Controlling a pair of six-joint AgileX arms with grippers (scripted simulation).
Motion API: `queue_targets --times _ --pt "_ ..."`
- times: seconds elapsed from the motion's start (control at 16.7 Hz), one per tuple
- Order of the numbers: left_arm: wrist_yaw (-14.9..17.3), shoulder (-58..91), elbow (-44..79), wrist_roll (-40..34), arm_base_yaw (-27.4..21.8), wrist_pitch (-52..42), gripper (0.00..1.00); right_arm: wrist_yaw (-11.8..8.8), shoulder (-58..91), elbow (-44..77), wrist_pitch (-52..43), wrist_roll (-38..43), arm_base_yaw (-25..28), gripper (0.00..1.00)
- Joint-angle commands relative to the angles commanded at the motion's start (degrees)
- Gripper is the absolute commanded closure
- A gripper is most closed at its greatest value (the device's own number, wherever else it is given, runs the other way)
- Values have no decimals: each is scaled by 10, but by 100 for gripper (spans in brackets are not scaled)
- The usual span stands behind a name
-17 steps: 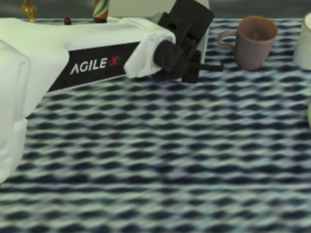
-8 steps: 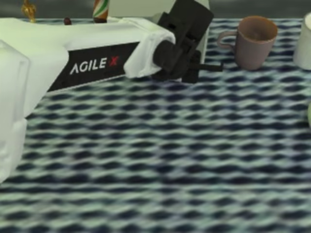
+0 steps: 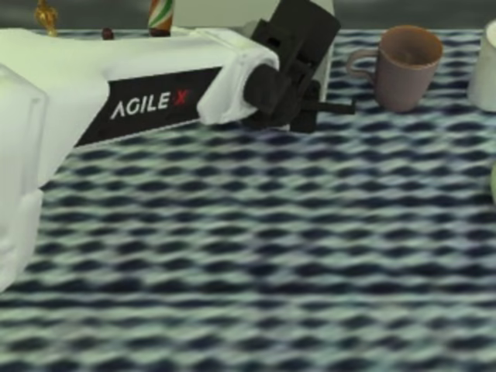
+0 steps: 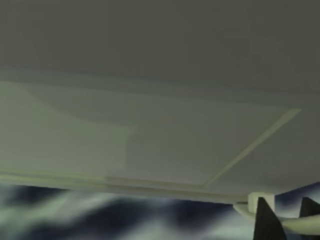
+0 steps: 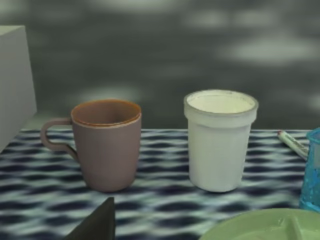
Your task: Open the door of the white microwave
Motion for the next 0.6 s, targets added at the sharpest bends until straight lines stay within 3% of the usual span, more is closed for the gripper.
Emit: queue_targets --times 0.6 --pt "6 -1 -5 2 -3 2 100 0 0 0 0 0 0 0"
